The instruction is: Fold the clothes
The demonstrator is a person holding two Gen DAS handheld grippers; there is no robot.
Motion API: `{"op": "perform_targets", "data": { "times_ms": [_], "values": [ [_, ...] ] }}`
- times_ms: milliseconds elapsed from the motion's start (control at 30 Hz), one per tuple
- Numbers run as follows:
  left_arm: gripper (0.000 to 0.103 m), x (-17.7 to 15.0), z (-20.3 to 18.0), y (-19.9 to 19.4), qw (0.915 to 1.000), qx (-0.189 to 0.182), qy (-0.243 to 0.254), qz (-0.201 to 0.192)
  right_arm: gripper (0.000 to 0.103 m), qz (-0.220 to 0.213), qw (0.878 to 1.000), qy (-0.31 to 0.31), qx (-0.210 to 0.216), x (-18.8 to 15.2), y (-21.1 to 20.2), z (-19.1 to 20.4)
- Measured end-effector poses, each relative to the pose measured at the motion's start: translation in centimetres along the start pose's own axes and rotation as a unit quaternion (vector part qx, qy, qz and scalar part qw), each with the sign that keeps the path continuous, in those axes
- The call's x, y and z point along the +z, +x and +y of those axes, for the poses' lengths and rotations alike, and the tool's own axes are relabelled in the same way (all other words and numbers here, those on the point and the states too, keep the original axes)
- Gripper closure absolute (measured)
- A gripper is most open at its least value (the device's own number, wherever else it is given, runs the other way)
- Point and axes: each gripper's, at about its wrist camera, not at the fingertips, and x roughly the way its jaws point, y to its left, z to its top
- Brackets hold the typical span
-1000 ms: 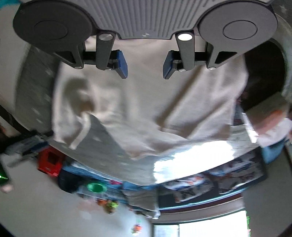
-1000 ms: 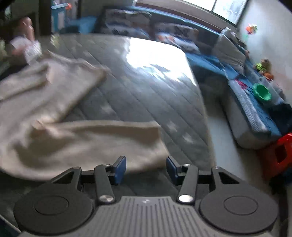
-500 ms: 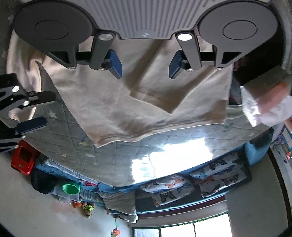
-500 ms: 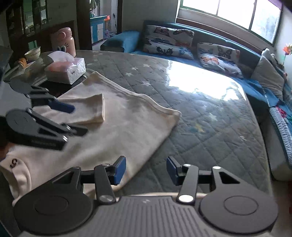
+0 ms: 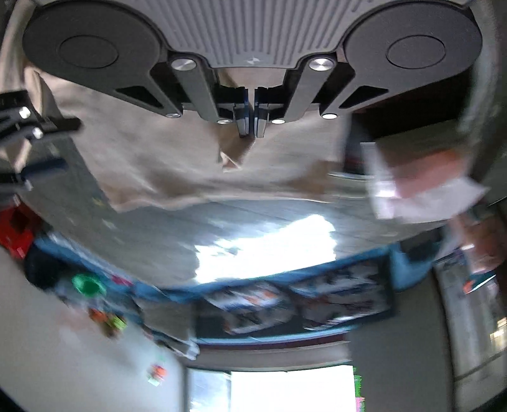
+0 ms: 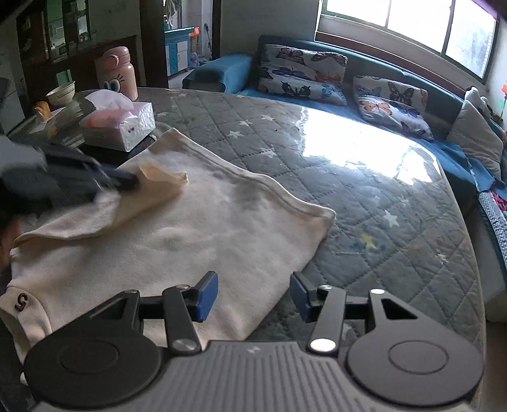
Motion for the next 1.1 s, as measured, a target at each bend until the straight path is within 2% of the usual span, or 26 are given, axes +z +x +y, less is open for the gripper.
{"op": "perform_targets", "data": {
  "times_ms": [133, 233, 433, 533, 667, 833, 933, 1100],
  "values": [
    [0.100, 0.2, 6.1, -3.6, 0.9966, 0.052, -0.055, -0.033, 0.049, -0.001, 1.000, -0.002, -0.002, 0.2, 0.1, 0.4],
    [0.100, -0.4, 10.5, -6.1, 0.9899, 0.105, -0.082, -0.048, 0.047, 0.000, 1.000, -0.005, -0.005, 0.3, 0.3, 0.8],
    [0.100, -3.6, 17.5, -8.6, 0.9737, 0.192, -0.119, -0.031, 0.047, 0.003, 1.000, -0.008, -0.014, 0.8, 1.1, 1.5],
    [0.100, -5.9, 19.9, -8.7, 0.9682, 0.210, -0.135, -0.006, 0.047, 0.004, 1.000, -0.004, -0.017, 1.1, 1.7, 1.6],
    [0.100, -8.1, 21.3, -8.3, 0.9640, 0.221, -0.148, 0.015, 0.047, 0.005, 1.000, 0.004, -0.028, 1.7, 2.9, 1.2],
    [0.100, -8.7, 22.0, -8.3, 0.9609, 0.230, -0.154, 0.019, 0.047, 0.012, 0.998, 0.045, -0.044, 2.1, 4.7, -0.7],
    [0.100, -9.1, 21.9, -8.2, 0.9606, 0.235, -0.147, 0.027, 0.046, 0.007, 0.997, 0.074, -0.037, 2.3, 5.6, -2.0],
    [0.101, -9.8, 22.4, -7.9, 0.9576, 0.245, -0.146, 0.042, 0.046, 0.000, 0.996, 0.078, -0.038, 3.4, 7.1, -2.6]
  ]
}}
